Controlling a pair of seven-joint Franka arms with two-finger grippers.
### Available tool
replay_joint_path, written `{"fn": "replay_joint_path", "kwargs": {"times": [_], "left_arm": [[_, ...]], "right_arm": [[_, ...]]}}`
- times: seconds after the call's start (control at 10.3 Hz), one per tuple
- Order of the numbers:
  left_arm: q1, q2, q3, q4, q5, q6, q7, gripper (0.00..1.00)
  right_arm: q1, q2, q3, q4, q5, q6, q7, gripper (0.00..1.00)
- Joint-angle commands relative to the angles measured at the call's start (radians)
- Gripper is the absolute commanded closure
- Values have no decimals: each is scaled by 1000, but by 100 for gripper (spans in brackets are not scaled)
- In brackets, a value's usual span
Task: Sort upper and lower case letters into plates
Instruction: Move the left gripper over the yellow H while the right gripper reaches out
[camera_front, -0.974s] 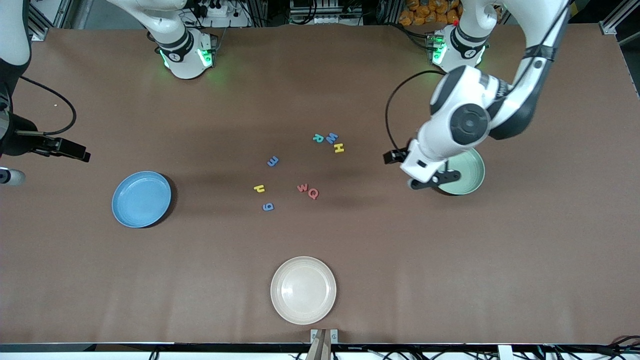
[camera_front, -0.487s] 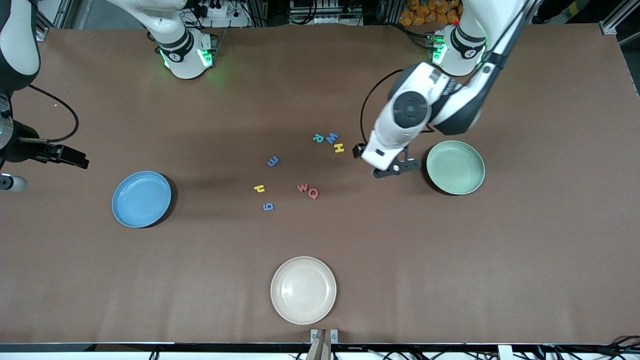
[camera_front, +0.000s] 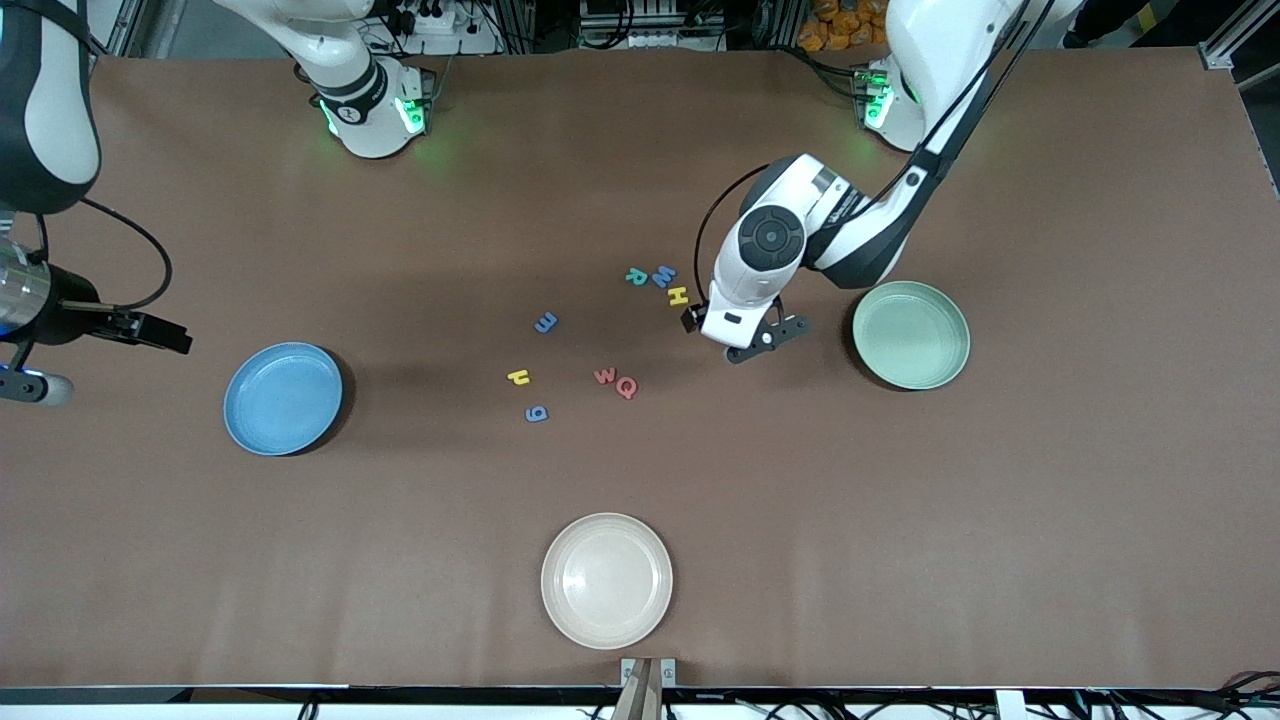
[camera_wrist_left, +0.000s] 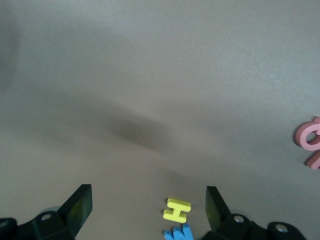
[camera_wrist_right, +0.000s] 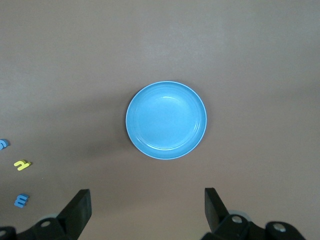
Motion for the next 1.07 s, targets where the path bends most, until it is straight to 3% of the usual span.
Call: {"fn": "replay_joint_path", "kwargs": {"times": [0.0, 0.49, 0.97], "left_arm": [[-52, 28, 0, -17, 26, 93, -37, 0], [-118, 129, -20, -23, 193, 144, -40, 0], [-163, 160, -37, -12, 240, 144, -117, 0]], "right_arm": [[5, 27, 6, 7, -4, 16, 73, 0], [153, 96, 9, 0, -17, 44, 391, 0], [192, 183, 9, 0, 61, 174, 418, 0]]}}
